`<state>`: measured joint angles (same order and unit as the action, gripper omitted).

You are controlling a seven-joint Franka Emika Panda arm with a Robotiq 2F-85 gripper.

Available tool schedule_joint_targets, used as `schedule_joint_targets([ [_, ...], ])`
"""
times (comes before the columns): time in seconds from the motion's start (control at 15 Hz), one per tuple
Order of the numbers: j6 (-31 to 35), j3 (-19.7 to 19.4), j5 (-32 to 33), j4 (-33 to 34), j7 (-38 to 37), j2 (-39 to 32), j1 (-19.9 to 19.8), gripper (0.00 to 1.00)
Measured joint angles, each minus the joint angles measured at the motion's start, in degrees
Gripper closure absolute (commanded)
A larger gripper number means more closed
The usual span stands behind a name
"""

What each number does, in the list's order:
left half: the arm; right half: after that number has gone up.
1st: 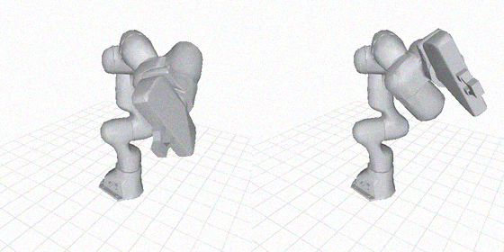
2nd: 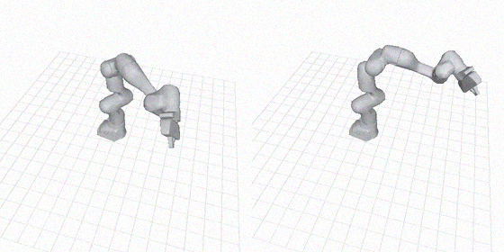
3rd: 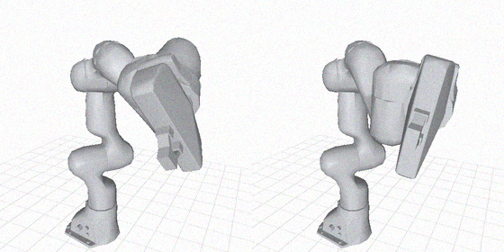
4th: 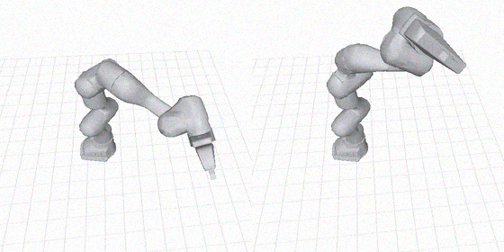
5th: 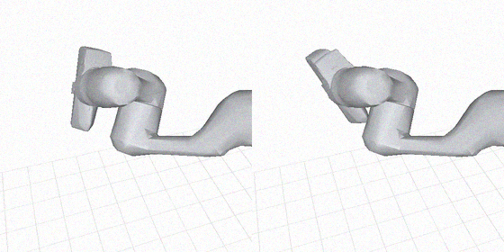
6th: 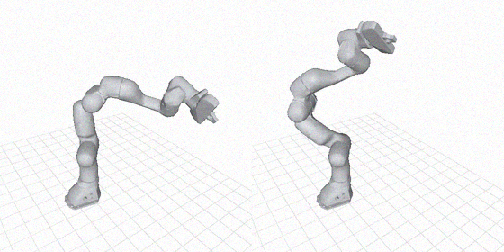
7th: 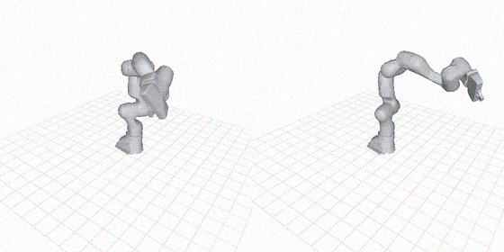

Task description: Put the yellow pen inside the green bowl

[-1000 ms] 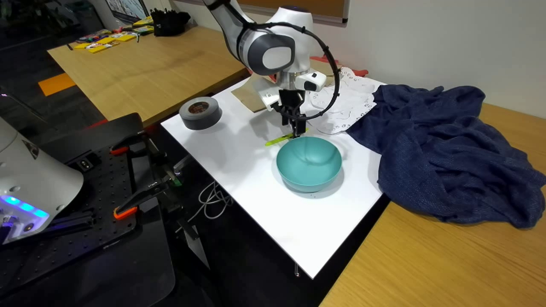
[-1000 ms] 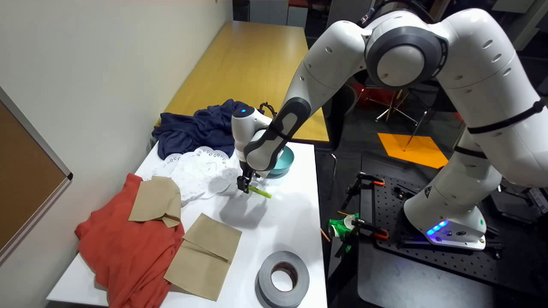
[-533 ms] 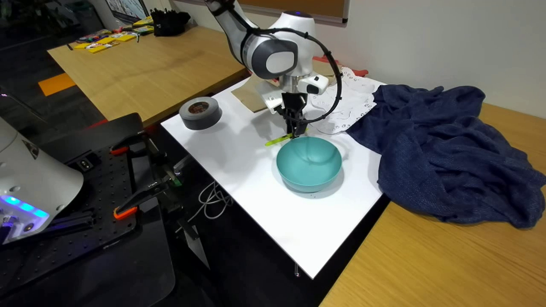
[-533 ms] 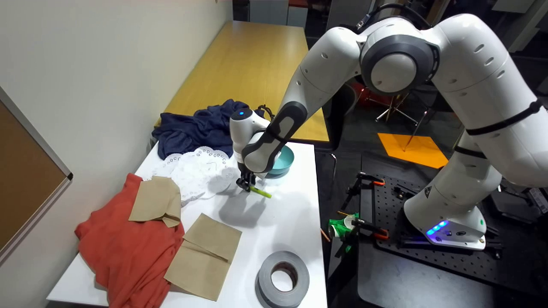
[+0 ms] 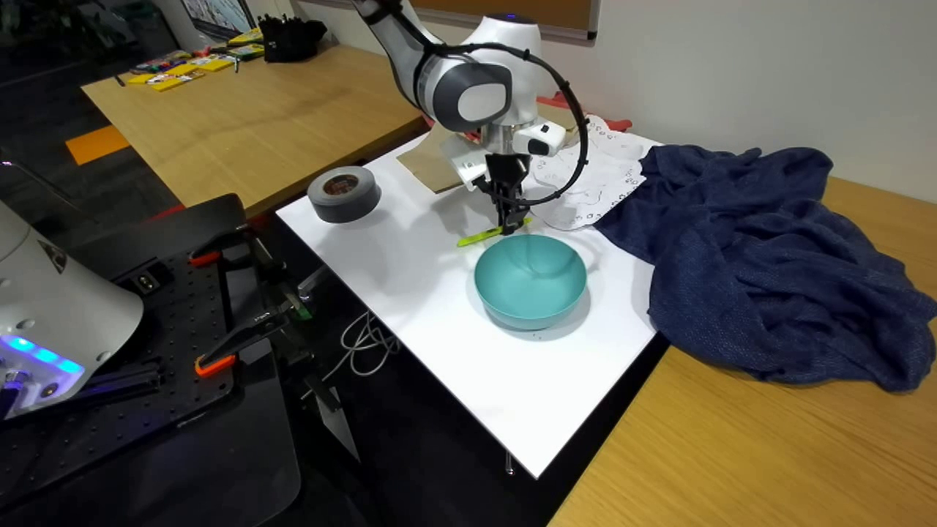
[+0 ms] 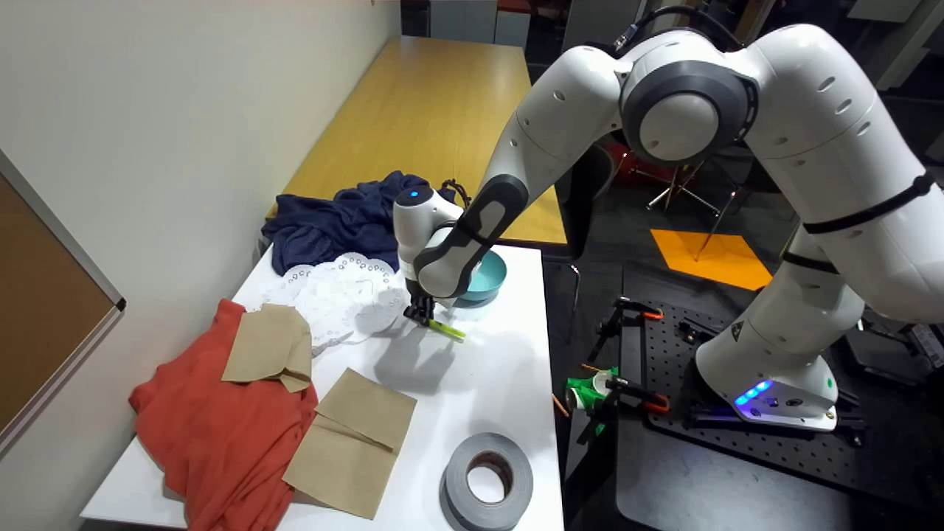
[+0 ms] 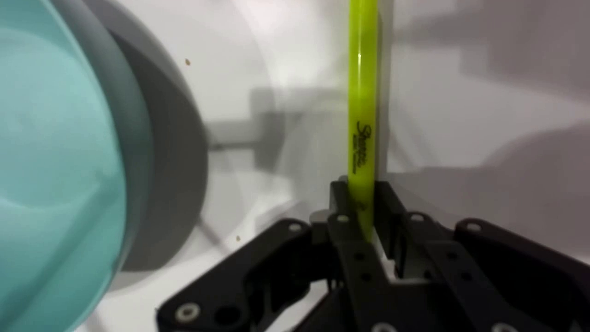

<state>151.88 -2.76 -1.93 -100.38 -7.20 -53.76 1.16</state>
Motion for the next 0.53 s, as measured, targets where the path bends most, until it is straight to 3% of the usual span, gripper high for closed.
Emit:
schedule_joint_targets([
  [0.27, 5.57, -1.35, -0.04, -4.60, -3.66, 4.70, 1.91, 0.96],
  [0.53, 10.59, -5.68, -0.05, -12.60, -8.16, 12.61, 4.74, 0.96],
])
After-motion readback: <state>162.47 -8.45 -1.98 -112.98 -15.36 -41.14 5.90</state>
